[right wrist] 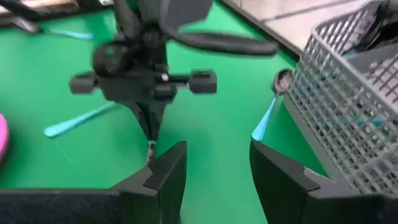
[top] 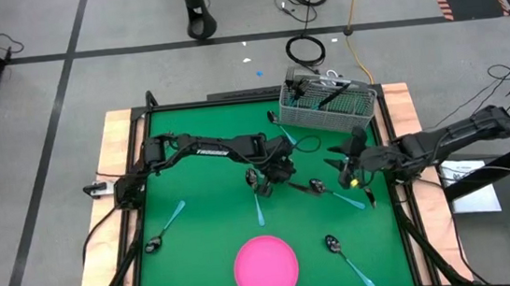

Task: Sort silverware
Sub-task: Put the blue knife into the utensil holder

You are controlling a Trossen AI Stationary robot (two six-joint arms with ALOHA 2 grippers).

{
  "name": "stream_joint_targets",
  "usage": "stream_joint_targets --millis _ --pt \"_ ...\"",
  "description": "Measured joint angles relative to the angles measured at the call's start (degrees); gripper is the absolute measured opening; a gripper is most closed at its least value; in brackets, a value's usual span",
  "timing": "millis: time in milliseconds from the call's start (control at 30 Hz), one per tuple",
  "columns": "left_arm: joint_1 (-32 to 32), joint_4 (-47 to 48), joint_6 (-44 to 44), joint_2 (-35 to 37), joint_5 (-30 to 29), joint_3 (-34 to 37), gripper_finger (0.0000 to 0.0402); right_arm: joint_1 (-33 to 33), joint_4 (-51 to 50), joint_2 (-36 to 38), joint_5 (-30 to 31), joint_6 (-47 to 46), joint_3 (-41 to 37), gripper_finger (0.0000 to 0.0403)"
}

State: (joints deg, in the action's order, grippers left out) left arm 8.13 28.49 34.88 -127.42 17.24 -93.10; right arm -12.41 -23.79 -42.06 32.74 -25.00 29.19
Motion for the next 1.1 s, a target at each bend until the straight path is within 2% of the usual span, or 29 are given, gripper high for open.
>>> stream_joint_targets --millis 67,267,400,533,733,1100 --pt "-0.1 0.0 0.0 0.0 -0.4 0.0 0.0018 0.6 1.7 -2.9 -1.1 0.0 0.0 0.0164" --pt "-0.4 0.2 0.1 0.1 -0.6 -0.1 0.0019 3.8 9.9 -15.9 -10.0 2.4 0.0 0.0164" --pt "-0.4 0.1 0.1 0.1 -0.7 -0.1 0.0019 4.2 12.8 -24.3 -11.9 2.3 0.0 0.0164" --pt "-0.4 0.5 0.1 0.1 -1.3 -0.1 0.0019 4.2 21.5 -30.5 -14.6 2.0 0.0 0.0164" --pt "-0.4 0.5 0.1 0.1 -1.4 -0.1 0.0019 6.3 32.5 -39.4 -23.3 3.1 0.0 0.0164" --pt "-0.4 0.5 0.4 0.2 -3.8 -0.2 0.0019 7.9 33.0 -46.1 -23.9 0.4 0.0 0.0164"
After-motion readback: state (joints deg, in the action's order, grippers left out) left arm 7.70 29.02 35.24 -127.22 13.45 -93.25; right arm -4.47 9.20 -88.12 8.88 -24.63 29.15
